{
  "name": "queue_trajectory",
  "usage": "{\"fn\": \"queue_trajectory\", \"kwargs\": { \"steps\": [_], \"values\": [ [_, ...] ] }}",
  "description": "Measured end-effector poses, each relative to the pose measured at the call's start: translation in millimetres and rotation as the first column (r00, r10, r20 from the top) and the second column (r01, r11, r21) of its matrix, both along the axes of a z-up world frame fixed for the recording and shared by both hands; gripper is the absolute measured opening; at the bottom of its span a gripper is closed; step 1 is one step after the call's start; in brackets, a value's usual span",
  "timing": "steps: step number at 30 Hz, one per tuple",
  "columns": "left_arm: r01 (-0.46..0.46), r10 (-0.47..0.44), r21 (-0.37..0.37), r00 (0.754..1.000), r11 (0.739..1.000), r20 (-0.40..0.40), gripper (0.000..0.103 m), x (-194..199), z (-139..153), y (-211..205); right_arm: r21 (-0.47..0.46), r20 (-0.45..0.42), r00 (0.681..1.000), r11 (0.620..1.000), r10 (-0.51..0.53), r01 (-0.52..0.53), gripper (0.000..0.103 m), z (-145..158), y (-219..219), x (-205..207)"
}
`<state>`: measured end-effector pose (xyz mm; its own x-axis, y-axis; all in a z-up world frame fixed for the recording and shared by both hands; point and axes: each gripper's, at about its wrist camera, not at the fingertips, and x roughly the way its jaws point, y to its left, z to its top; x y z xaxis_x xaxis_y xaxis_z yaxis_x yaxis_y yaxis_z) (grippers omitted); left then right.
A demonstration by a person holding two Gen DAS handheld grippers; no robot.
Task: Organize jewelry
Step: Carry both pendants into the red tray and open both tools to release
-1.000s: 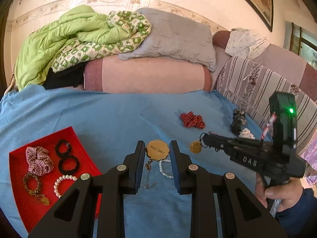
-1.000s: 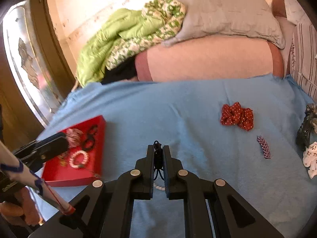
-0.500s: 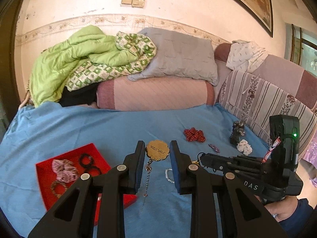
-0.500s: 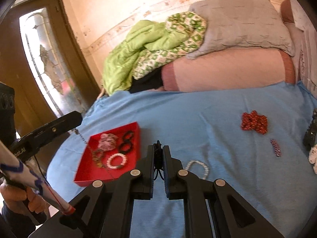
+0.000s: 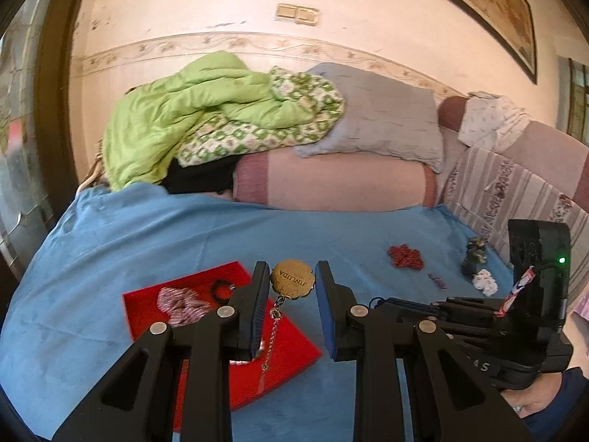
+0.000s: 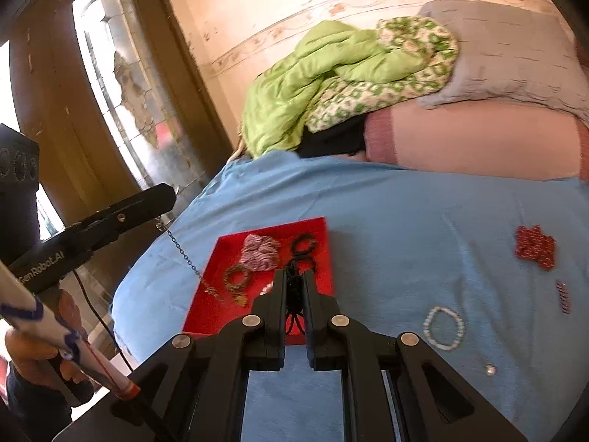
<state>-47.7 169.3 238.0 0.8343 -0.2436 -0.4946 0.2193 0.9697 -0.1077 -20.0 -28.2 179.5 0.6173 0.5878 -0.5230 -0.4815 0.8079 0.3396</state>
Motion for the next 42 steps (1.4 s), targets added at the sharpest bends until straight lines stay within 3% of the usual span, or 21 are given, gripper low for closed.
{"fn": "queue_trajectory", "kwargs": {
  "steps": [17, 31, 42],
  "values": [
    [-0.129, 0.127, -0.010, 0.985, 0.992, -0.118, 0.024, 15, -66, 67, -0.062, -0.081, 0.991, 0.991, 0.109, -0.115, 0.009, -34, 77, 27],
    [-0.236, 0.220, -0.016, 0.927, 0.972, -0.305, 0.024, 27, -131, 99, -0.117, -0.169, 0.972, 0.976, 0.165, -0.186, 0.009, -79, 123, 36],
    [-0.280, 0.288, 0.073, 0.891, 0.957, -0.350, 0.024, 39, -166, 99, -0.113, -0.245, 0.957, 0.975, 0.158, -0.190, 0.009, -115, 132, 54]
  ]
}}
